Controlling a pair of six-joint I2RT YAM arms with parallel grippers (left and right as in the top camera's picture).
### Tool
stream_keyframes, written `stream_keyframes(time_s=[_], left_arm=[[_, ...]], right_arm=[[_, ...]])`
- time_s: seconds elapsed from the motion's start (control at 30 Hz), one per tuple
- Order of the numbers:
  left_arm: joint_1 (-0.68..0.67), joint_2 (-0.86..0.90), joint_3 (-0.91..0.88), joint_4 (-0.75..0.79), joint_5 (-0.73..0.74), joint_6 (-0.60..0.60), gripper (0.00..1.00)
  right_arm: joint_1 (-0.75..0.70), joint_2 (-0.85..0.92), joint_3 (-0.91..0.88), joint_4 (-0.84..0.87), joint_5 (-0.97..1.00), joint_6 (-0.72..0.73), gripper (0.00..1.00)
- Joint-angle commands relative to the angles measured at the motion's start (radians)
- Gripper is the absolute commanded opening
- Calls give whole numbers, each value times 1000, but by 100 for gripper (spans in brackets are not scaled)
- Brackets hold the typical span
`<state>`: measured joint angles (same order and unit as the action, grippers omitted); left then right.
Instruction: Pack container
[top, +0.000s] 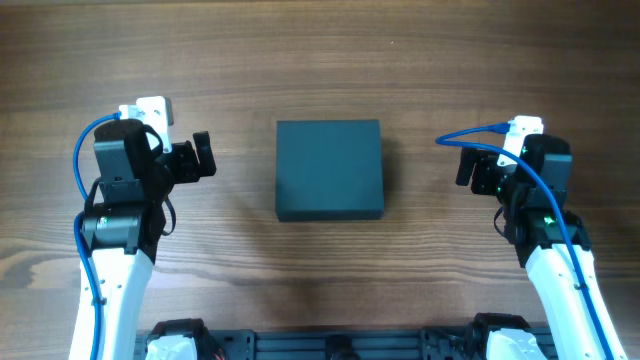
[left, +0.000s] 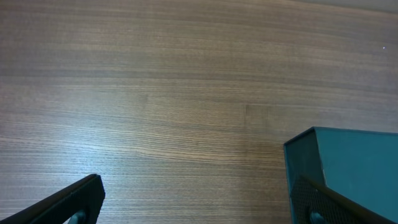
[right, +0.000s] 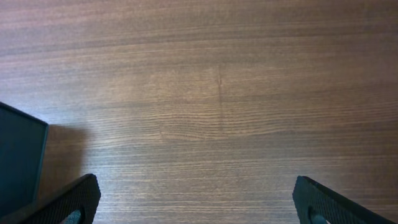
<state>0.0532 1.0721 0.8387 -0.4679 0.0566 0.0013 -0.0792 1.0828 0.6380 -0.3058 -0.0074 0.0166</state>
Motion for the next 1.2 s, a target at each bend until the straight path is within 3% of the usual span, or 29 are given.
stream_keyframes(time_s=[0.0,0.57,0.87,1.03,1.17], left_arm=[[-1,-10,-3,0,-6,-10,100],[-1,-10,-3,0,-6,-10,100],[-1,-10,-3,0,-6,-10,100],[-1,-10,-3,0,-6,-10,100],[-1,-10,-3,0,-6,-10,100]], right_arm=[[7,-31,4,5,37,-19,100],[124,-649,-6,-72,-14,-17,100],[155,-996,-159,-66,-67,-12,100],[167,-1080,-272,63,-70,10,100],[195,-1081,-399,286,-13,10,100]])
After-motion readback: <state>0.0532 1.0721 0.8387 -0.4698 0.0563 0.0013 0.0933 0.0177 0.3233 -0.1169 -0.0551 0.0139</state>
